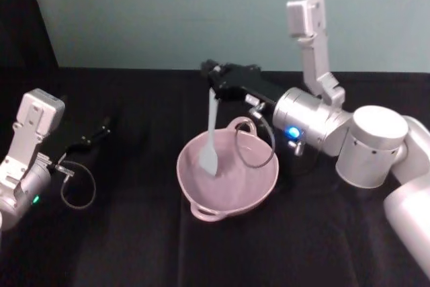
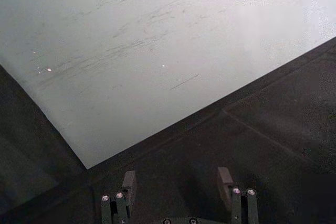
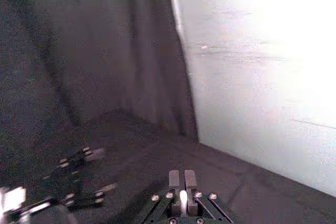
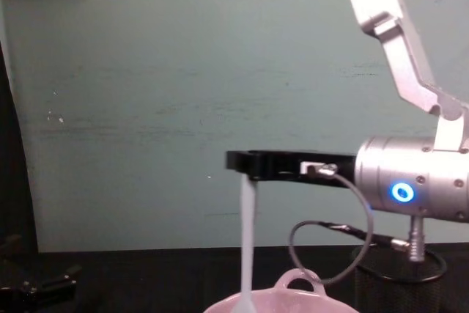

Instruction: Use the one hand to pick up the spoon and stir the clear water in the bowl.

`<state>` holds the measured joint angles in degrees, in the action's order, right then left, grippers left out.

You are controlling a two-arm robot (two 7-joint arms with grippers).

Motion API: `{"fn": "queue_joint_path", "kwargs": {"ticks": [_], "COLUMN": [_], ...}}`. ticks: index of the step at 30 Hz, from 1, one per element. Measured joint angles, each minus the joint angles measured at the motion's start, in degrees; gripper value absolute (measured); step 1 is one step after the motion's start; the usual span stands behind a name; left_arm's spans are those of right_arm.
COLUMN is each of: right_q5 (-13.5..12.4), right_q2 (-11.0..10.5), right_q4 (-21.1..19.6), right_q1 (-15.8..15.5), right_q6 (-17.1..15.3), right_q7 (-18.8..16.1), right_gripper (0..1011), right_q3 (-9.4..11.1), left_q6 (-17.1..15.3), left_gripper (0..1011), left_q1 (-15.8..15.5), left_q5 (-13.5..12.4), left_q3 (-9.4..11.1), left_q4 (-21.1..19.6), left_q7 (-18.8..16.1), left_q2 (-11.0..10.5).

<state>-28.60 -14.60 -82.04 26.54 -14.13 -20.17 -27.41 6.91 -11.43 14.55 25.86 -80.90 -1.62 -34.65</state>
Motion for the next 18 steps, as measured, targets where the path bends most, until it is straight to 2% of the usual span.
{"fn": "queue_joint_path", "kwargs": {"ticks": [3,9,13,18], "right_q5": [-0.37,-1.09,-1.07,0.14], "right_q2": [-0.17,-2.22,-3.64,-5.38], "right_q4": [0.74,-0.17,-2.10,-5.28], "right_q1": [0.16,-0.80,-1.87,-3.32], "right_q6": [0.35,0.66,0.35,-0.57], "right_q7": [0.66,2.14,2.57,2.72], "right_gripper": [64,65,64,65], "right_q3": [0.96,3.82,4.49,3.96], "left_q6": [0.00,0.00,0.00,0.00], "left_gripper": [1011,1011,1011,1011], "left_q1": [0.00,0.00,0.00,0.00], "left_q5": [0.00,0.00,0.00,-0.01], "left_q3": [0.00,0.00,0.00,0.00], "left_q4": [0.00,0.00,0.00,0.00], "left_q7": [0.00,0.00,0.00,0.00], "left_q2": [0.00,0.00,0.00,0.00]}}
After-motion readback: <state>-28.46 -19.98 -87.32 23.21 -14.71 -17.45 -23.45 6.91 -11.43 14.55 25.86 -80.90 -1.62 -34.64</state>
